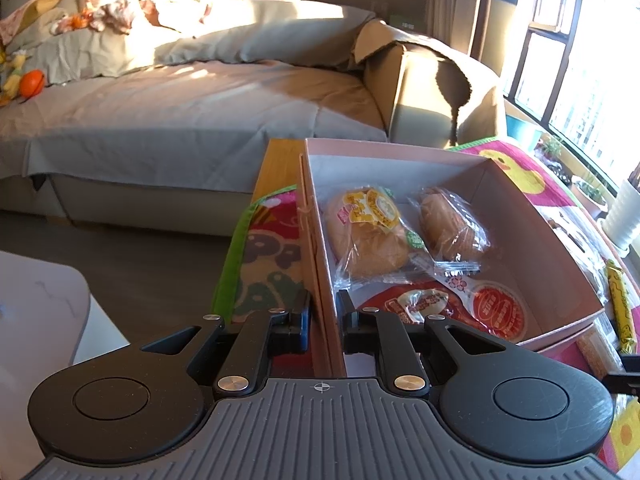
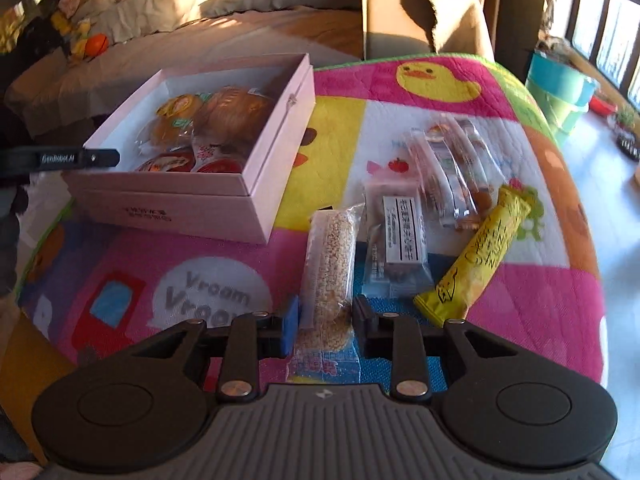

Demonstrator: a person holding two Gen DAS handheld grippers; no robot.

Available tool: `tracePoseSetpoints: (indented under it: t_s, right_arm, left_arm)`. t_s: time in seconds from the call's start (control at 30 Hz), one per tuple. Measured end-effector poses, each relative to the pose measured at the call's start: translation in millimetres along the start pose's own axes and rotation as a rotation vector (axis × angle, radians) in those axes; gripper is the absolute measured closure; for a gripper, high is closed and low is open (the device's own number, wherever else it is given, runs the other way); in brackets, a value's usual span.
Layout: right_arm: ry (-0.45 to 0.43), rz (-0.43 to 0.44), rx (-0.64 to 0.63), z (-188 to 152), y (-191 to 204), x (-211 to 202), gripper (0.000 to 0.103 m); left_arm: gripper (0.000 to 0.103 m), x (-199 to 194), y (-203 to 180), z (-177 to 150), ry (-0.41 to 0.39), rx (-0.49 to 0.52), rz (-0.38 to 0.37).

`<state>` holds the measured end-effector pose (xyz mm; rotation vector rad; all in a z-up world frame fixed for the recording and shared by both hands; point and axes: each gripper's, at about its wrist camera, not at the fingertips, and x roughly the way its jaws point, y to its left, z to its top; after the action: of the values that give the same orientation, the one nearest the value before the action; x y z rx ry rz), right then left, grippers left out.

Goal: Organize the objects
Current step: 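Carry the granola bar into the pink box and release it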

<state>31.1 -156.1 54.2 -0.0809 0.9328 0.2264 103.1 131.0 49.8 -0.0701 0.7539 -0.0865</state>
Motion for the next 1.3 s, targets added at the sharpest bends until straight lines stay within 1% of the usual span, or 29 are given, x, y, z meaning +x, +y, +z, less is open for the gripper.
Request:
tracePoseSetpoints:
  t_s: [0.1, 0.2, 0.27, 0.33, 0.37, 0.57, 0.7, 0.8, 0.93, 1.13, 1.3]
  right_arm:
    - [-0.008, -0.016, -0.014, 8, 3, 13, 0.071]
    - [0.003, -0.023, -0.023, 17, 4, 31, 0.070]
    - [-0.008, -0.025, -0.049, 19, 9, 34, 0.069]
    - [-0.004, -0.016, -0.062, 21, 12, 34, 0.072]
    - [0.001, -0.008, -0.061, 20, 12, 32, 0.075]
    - [0.024, 0.001, -0.014, 1, 5, 7, 0.075]
    - [0.009, -0.005, 0.022, -12, 0, -21, 0.075]
    - [-0.020, 0.010, 0.036, -15, 2, -47, 0.075]
    - [-0.085, 0.038, -0.002, -10, 17, -82, 0.075]
    - [-0.251, 0.094, -0.118, 15, 50, -131, 0.075]
    - [-0.346, 0.108, -0.174, 48, 66, -143, 0.075]
  left_arm:
    - [0.087, -1, 1, -1, 0.001, 0.002, -0.004]
    - [0.087, -3, 1, -2, 0.002, 0.006, -0.008]
    - [0.087, -4, 1, -2, 0.002, 0.007, -0.010]
    - [0.087, -4, 1, -3, 0.001, 0.007, -0.010]
    - [0.087, -4, 1, -3, 0.001, 0.006, -0.010]
    - [0.088, -6, 1, -3, 0.000, 0.002, -0.009]
    - [0.088, -7, 1, -3, -0.001, 0.002, -0.004]
    - [0.088, -7, 1, -3, -0.001, 0.002, -0.007]
    - [0.087, -8, 2, -3, -0.005, -0.002, -0.020]
    - [0.087, -8, 4, -4, -0.005, -0.001, -0.023]
    - [0.086, -8, 6, -5, -0.006, -0.006, -0.032]
